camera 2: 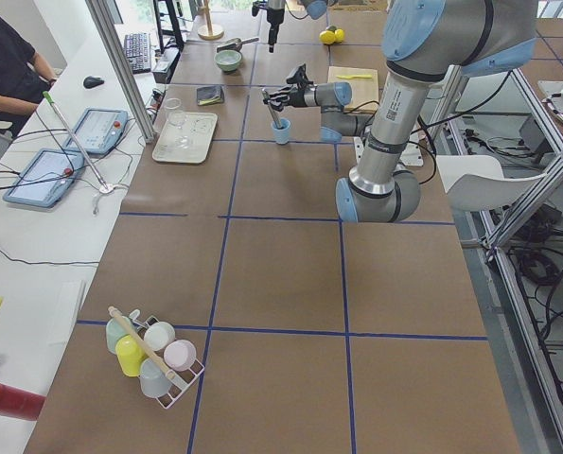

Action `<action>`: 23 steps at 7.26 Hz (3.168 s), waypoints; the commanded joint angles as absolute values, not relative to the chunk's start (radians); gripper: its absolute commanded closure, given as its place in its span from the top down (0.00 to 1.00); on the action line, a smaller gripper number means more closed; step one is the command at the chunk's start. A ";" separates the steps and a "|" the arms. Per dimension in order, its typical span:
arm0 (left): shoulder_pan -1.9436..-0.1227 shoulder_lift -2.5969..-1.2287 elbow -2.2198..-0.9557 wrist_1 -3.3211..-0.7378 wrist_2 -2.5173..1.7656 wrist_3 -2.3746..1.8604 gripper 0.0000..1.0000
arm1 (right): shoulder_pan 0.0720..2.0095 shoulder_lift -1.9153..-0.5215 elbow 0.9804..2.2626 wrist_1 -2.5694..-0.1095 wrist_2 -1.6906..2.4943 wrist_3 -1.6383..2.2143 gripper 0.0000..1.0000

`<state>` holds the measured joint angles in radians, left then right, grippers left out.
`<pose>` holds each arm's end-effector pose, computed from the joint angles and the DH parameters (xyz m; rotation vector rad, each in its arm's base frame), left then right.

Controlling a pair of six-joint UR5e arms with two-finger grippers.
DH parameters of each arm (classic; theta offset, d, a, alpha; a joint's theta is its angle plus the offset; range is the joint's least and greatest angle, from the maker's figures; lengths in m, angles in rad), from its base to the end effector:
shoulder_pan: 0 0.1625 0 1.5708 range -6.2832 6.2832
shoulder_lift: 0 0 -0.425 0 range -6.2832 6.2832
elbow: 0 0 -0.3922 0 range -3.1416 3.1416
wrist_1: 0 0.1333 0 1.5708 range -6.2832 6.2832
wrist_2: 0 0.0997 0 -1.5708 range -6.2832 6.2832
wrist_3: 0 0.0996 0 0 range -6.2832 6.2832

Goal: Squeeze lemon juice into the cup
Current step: 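Press the muddler down into the cup onto the lemon slice, then lift the muddler out of the cup and carry it back toward its spot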

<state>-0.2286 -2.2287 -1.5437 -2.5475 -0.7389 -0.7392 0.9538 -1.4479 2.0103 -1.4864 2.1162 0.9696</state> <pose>0.5764 -0.3466 0.1654 1.2844 0.9526 -0.1994 -0.2313 -0.4671 0.3830 0.0673 -0.8181 0.1563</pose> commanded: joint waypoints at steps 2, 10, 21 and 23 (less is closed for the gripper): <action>-0.229 -2.229 -1.526 -2.568 -0.739 -0.738 0.00 | 0.951 -1.447 2.008 -1.486 2.115 0.971 1.00; -0.349 -2.221 -1.732 -2.568 -0.955 -0.839 0.00 | 0.954 -1.443 2.000 -1.486 2.114 0.968 1.00; -0.940 -1.718 -1.640 -2.025 -2.059 -0.756 0.00 | 0.973 -1.457 1.997 -1.486 2.115 0.962 1.00; -0.975 -1.718 -1.606 -1.898 -2.059 -0.740 0.00 | 0.971 -1.462 1.996 -1.486 2.121 0.962 1.00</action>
